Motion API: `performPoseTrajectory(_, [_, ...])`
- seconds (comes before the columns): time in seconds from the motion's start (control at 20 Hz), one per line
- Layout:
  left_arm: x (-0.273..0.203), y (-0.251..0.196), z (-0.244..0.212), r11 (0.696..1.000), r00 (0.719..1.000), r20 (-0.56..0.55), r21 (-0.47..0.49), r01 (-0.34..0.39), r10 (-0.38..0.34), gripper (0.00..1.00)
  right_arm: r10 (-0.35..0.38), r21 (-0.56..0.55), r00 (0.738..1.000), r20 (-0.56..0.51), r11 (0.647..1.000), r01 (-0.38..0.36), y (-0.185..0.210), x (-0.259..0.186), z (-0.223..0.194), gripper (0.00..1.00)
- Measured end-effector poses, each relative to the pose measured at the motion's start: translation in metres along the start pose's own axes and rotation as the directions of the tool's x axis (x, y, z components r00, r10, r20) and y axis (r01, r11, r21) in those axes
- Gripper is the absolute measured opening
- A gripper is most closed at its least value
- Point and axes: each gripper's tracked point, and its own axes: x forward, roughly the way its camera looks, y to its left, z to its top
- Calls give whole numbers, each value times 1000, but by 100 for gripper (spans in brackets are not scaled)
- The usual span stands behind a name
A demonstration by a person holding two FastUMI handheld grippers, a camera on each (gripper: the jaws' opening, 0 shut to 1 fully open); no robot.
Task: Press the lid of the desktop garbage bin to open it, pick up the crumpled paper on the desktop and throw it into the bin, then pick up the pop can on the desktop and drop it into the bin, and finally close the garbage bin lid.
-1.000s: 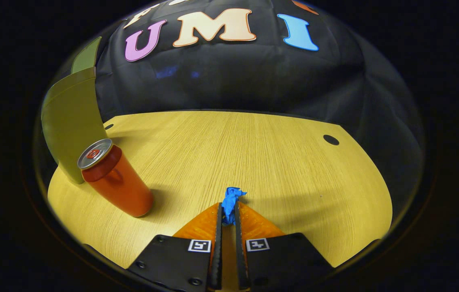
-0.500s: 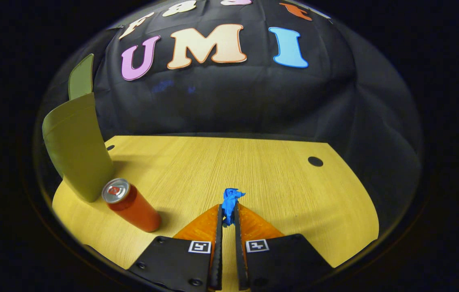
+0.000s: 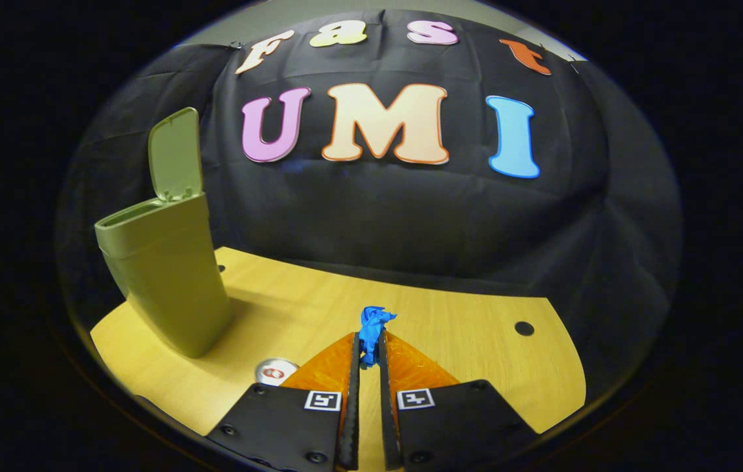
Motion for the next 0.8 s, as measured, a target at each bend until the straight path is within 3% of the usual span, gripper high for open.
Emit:
performPoseTrajectory(0.35, [-4,0,0,1000,1000,-5,-10,5,-5,91,139,-101,986,97,987,-129,85,-2,75,16])
performPoseTrajectory(0.8, [-8,5,-2,999,1000,-6,-27,-19,19,91,330,-172,925,187,938,-300,207,2,156,16])
